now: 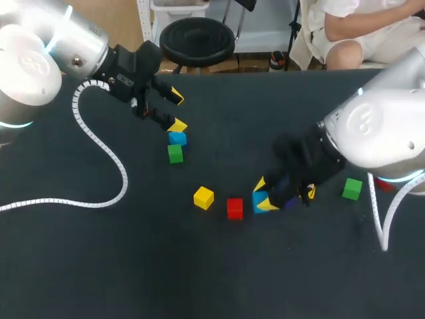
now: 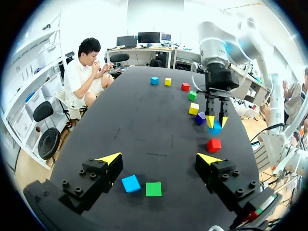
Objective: Place the blue cubes, place green cubes on the blue cubes, place the yellow cubes on the green cubes, then place the red cubes on the yellow cubes, and place purple cube on the red cubes.
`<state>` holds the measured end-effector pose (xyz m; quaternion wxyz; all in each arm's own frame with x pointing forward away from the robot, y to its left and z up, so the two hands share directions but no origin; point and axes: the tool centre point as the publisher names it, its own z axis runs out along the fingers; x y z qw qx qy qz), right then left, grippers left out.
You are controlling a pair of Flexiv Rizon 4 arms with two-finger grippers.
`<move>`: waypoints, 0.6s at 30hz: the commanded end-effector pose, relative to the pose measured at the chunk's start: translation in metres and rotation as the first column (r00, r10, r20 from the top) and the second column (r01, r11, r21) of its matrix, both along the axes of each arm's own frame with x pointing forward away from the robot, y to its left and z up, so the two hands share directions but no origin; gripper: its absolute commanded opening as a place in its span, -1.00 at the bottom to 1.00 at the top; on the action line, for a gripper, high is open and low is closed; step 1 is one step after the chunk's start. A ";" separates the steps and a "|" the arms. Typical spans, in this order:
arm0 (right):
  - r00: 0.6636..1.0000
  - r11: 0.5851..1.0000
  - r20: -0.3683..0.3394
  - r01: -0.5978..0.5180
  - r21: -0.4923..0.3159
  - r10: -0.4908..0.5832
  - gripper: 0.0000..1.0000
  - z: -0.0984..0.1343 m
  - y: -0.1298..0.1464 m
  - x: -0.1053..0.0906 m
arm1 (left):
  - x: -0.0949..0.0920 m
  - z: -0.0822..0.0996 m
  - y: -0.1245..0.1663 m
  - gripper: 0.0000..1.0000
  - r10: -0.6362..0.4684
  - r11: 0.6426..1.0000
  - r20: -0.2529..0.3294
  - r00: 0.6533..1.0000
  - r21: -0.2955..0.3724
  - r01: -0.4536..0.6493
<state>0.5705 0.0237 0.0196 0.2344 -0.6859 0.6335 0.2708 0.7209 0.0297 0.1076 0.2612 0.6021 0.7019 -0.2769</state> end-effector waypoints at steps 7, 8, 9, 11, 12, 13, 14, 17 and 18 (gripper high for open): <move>1.000 1.000 0.018 -0.023 0.014 0.022 -1.00 0.022 0.003 0.037 | 0.000 0.000 0.001 1.00 -0.001 1.000 0.002 1.000 -0.002 0.001; 0.999 0.999 0.023 -0.026 0.027 0.025 -1.00 0.024 0.005 0.038 | 0.000 0.000 0.001 1.00 -0.001 1.000 0.002 1.000 -0.002 0.001; 0.999 0.999 0.027 -0.030 0.039 0.029 -1.00 0.027 0.008 0.039 | 0.000 0.000 0.001 1.00 -0.001 1.000 0.002 1.000 -0.002 0.001; 0.999 0.998 0.025 -0.042 0.036 0.041 -1.00 0.032 0.014 0.040 | 0.000 0.000 0.001 1.00 -0.001 1.000 0.002 1.000 -0.002 0.001; 0.999 0.998 0.024 -0.049 0.032 0.048 -1.00 0.033 0.017 0.039 | 0.000 0.000 0.001 1.00 -0.001 1.000 0.002 1.000 -0.002 0.001; 0.998 0.998 0.020 -0.058 0.025 0.058 -1.00 0.034 0.019 0.036 | 0.000 0.000 0.001 1.00 -0.001 1.000 0.002 1.000 -0.002 0.001; 0.998 0.998 0.020 -0.058 0.025 0.058 -1.00 0.034 0.019 0.036 | 0.000 0.000 0.001 1.00 -0.001 1.000 0.002 1.000 -0.002 0.001; 0.998 0.998 0.020 -0.058 0.025 0.058 -1.00 0.034 0.019 0.036 | 0.000 0.000 0.001 1.00 -0.001 1.000 0.002 1.000 -0.002 0.001; 0.998 0.998 0.020 -0.058 0.025 0.058 -1.00 0.034 0.019 0.036 | 0.000 0.000 0.001 1.00 -0.001 1.000 0.002 1.000 -0.002 0.001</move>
